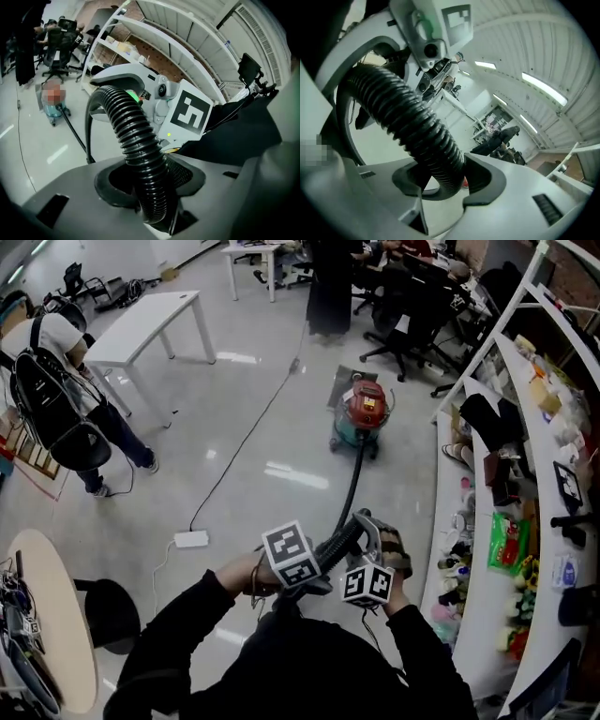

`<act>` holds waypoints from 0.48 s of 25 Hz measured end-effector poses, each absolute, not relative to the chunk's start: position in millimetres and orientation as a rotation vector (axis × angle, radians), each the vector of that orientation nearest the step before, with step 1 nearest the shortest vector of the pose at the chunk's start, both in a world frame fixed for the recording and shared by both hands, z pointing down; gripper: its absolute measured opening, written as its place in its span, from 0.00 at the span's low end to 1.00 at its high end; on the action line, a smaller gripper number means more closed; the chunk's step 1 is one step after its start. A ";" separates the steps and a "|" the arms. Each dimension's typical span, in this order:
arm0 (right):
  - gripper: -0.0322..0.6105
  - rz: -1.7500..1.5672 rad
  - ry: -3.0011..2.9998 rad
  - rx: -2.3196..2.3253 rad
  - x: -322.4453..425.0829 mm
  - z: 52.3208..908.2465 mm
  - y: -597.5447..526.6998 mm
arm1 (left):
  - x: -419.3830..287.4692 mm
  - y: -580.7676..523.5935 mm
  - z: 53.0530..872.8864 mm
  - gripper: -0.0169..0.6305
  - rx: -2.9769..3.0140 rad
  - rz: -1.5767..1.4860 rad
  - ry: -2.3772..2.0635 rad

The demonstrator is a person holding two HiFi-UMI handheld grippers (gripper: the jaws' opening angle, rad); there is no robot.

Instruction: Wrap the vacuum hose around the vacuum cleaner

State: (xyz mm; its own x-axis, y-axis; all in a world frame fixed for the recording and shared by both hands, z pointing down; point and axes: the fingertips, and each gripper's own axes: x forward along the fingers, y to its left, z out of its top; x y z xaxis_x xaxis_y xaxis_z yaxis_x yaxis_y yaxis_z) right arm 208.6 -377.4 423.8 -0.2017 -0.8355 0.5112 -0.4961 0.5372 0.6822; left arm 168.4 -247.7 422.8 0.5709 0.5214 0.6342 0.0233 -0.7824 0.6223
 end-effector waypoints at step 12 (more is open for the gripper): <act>0.39 0.348 -1.704 1.597 342.4 460.0 -445.0 | 80.4 -365.1 463.2 0.57 2.702 0.747 -0.339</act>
